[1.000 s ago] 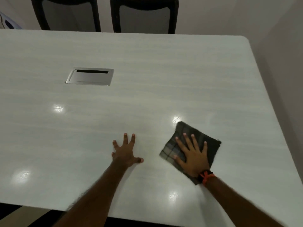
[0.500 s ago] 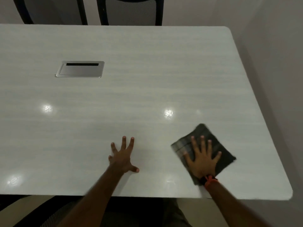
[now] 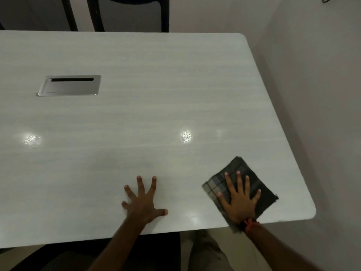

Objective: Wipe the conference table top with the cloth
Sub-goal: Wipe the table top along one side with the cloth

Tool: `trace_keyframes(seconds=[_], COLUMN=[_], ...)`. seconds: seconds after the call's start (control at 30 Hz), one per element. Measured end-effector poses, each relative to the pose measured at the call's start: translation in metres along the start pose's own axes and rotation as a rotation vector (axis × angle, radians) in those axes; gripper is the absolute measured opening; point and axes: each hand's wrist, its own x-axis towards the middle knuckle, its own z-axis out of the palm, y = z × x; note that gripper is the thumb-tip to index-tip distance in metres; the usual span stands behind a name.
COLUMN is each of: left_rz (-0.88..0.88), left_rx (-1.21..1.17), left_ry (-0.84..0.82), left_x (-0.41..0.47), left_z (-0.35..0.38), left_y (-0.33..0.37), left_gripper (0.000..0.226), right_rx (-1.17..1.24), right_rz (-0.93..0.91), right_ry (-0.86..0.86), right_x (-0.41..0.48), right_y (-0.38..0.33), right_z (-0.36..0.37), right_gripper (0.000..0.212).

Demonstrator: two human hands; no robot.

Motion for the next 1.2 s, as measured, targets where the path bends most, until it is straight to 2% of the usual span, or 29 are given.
trace_keyframes(seconds=[0.13, 0.2, 0.37, 0.43, 0.57, 0.7, 0.77, 0.93, 1.03, 1.1, 1.2], left_rz=[0.039, 0.044, 0.036, 0.017, -0.031, -0.022, -0.033, -0.063, -0.094, -0.111, -0.118], left_rx=[0.039, 0.034, -0.019, -0.057, -0.136, -0.126, -0.133, -0.194, -0.241, -0.259, -0.27], left_ry=[0.023, 0.026, 0.029, 0.016, -0.016, -0.026, -0.014, 0.014, 0.024, 0.021, 0.015], left_x=[0.008, 0.016, 0.048, 0.06, 0.073, 0.08, 0.087, 0.108, 0.119, 0.125, 0.133], left_z=[0.004, 0.001, -0.017, -0.027, -0.038, -0.049, -0.06, -0.094, -0.103, -0.106, -0.107], left_y=[0.042, 0.065, 0.119, 0.137, 0.15, 0.149, 0.149, 0.152, 0.155, 0.157, 0.158], left_gripper=[0.12, 0.119, 0.123, 0.128, 0.142, 0.148, 0.144, 0.141, 0.143, 0.147, 0.153], right_rx=[-0.015, -0.011, -0.032, -0.027, -0.081, -0.07, -0.067, -0.085, -0.122, -0.122, -0.041], right_rz=[0.026, 0.013, -0.196, -0.259, -0.352, -0.249, -0.256, -0.488, -0.573, -0.537, -0.289], right_ry=[0.031, 0.028, 0.049, 0.022, 0.042, 0.032, 0.03, -0.053, -0.048, 0.006, 0.089], right_x=[0.104, 0.122, 0.025, 0.022, 0.106, 0.186, 0.17, 0.062, 0.098, 0.161, 0.263], right_y=[-0.016, -0.021, 0.007, 0.019, 0.015, -0.002, -0.004, 0.033, 0.034, 0.019, -0.024], right_z=[-0.031, -0.033, -0.007, -0.007, -0.03, -0.055, -0.051, -0.026, -0.041, -0.057, -0.08], right_gripper=[0.084, 0.083, 0.079, 0.081, 0.081, 0.081, 0.079, 0.083, 0.082, 0.079, 0.079])
